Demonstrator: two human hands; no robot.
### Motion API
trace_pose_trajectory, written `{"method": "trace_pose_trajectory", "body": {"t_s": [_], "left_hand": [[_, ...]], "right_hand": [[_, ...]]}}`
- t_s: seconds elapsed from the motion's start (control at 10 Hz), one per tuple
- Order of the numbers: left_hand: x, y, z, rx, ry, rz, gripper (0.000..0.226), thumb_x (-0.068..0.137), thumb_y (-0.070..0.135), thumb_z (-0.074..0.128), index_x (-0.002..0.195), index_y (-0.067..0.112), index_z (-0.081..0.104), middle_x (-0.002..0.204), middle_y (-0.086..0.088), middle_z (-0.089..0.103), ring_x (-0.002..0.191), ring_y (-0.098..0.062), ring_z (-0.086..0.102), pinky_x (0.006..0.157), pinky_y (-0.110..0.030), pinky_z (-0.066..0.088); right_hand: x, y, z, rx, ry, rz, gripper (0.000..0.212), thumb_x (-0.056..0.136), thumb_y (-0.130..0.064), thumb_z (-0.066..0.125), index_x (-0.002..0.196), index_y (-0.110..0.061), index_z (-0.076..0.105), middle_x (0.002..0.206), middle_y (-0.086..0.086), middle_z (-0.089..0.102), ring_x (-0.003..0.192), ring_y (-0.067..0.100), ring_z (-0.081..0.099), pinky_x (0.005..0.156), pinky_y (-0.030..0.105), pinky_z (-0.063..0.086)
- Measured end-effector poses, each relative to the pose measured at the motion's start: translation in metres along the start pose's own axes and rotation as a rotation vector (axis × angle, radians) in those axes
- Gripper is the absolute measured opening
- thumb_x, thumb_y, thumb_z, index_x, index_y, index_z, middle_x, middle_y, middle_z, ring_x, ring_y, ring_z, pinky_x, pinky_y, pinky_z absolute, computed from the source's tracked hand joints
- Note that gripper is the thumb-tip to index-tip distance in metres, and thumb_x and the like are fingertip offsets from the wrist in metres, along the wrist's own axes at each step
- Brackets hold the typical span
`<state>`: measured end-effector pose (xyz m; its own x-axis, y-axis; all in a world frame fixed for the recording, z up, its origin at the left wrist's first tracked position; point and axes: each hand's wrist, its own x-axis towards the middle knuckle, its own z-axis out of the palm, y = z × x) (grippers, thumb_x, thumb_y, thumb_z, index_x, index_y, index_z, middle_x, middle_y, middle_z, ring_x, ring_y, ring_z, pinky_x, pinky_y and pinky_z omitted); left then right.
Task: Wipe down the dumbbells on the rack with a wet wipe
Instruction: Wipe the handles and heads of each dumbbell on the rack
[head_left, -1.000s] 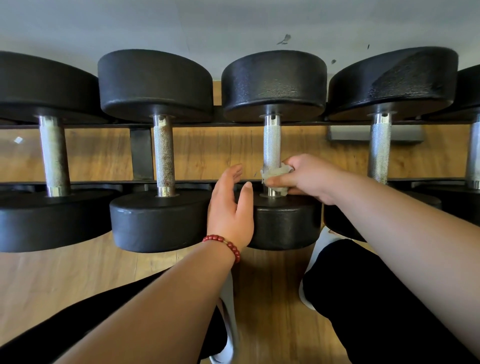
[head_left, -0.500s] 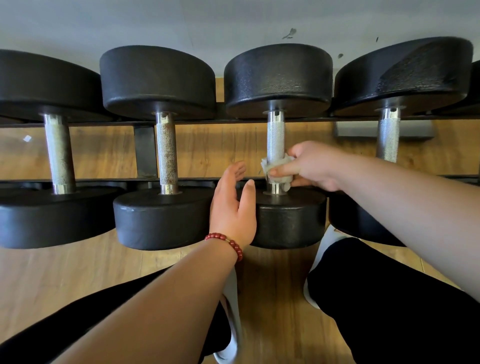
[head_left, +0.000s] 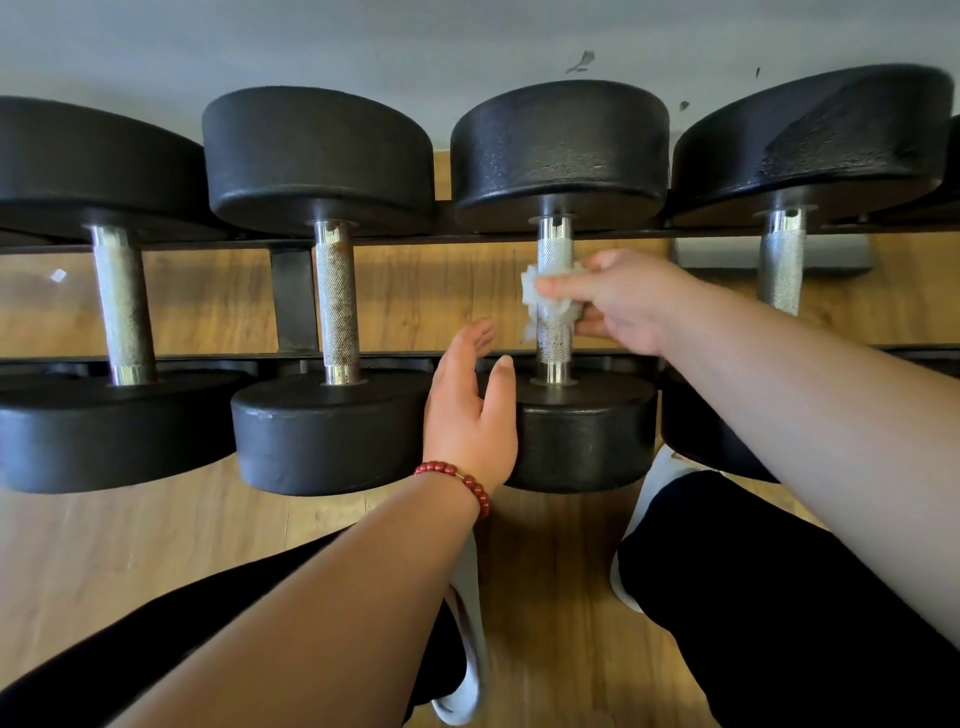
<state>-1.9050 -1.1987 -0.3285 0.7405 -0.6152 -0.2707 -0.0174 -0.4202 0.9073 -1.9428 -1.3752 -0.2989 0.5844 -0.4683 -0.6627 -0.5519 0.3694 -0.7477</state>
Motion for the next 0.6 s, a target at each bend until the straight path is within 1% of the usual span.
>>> {"method": "trace_pose_trajectory", "body": {"t_s": [0.1,0.2,0.3,0.4,0.5,0.6], "left_hand": [[0.0,0.0,0.0,0.01,0.0,0.003,0.04,0.1,0.026,0.046,0.139,0.029,0.043,0.139,0.013,0.049,0.129,-0.001,0.044,0.112,-0.037,0.038],[0.0,0.001,-0.001,0.009,-0.007,-0.003,0.04,0.1,0.026,0.046,0.139,0.03,0.043,0.139,0.013,0.049,0.129,-0.001,0.044,0.112,-0.037,0.038],[0.0,0.0,-0.001,0.008,-0.009,-0.001,0.04,0.1,0.025,0.046,0.139,0.029,0.044,0.139,0.013,0.049,0.129,-0.001,0.044,0.112,-0.036,0.037],[0.0,0.001,-0.001,0.004,-0.006,0.006,0.039,0.1,0.025,0.046,0.139,0.029,0.044,0.139,0.013,0.049,0.129,-0.001,0.044,0.112,-0.036,0.037],[-0.001,0.001,-0.001,0.002,0.0,0.006,0.04,0.1,0.024,0.046,0.139,0.029,0.044,0.139,0.013,0.049,0.129,0.0,0.044,0.112,-0.036,0.037],[0.0,0.001,0.0,0.001,-0.003,0.001,0.039,0.1,0.025,0.047,0.139,0.029,0.044,0.139,0.013,0.05,0.129,-0.001,0.044,0.112,-0.037,0.037]], "right_hand": [[0.002,0.005,0.006,0.163,0.074,-0.047,0.029,0.081,-0.018,0.075,0.105,-0.016,0.06,0.106,0.007,0.072,0.092,0.019,0.071,0.092,0.038,0.055],[-0.009,0.021,0.009,-0.131,0.059,0.042,0.044,0.078,-0.022,0.078,0.117,-0.018,0.058,0.106,0.0,0.069,0.098,0.017,0.067,0.094,0.039,0.053],[-0.011,0.018,0.003,-0.284,-0.03,0.138,0.043,0.077,-0.018,0.079,0.114,-0.016,0.058,0.101,0.001,0.07,0.091,0.013,0.069,0.082,0.03,0.057],[-0.003,0.002,0.0,-0.148,-0.023,0.061,0.032,0.079,-0.019,0.076,0.104,-0.013,0.057,0.1,0.006,0.071,0.082,0.012,0.07,0.075,0.029,0.058],[0.001,0.005,0.004,0.155,0.06,-0.029,0.027,0.082,-0.02,0.074,0.105,-0.015,0.059,0.099,0.004,0.073,0.084,0.014,0.073,0.087,0.035,0.057],[-0.002,0.021,0.005,0.016,0.027,0.044,0.038,0.079,-0.023,0.076,0.113,-0.017,0.059,0.106,0.003,0.072,0.098,0.019,0.069,0.094,0.038,0.053]]}}
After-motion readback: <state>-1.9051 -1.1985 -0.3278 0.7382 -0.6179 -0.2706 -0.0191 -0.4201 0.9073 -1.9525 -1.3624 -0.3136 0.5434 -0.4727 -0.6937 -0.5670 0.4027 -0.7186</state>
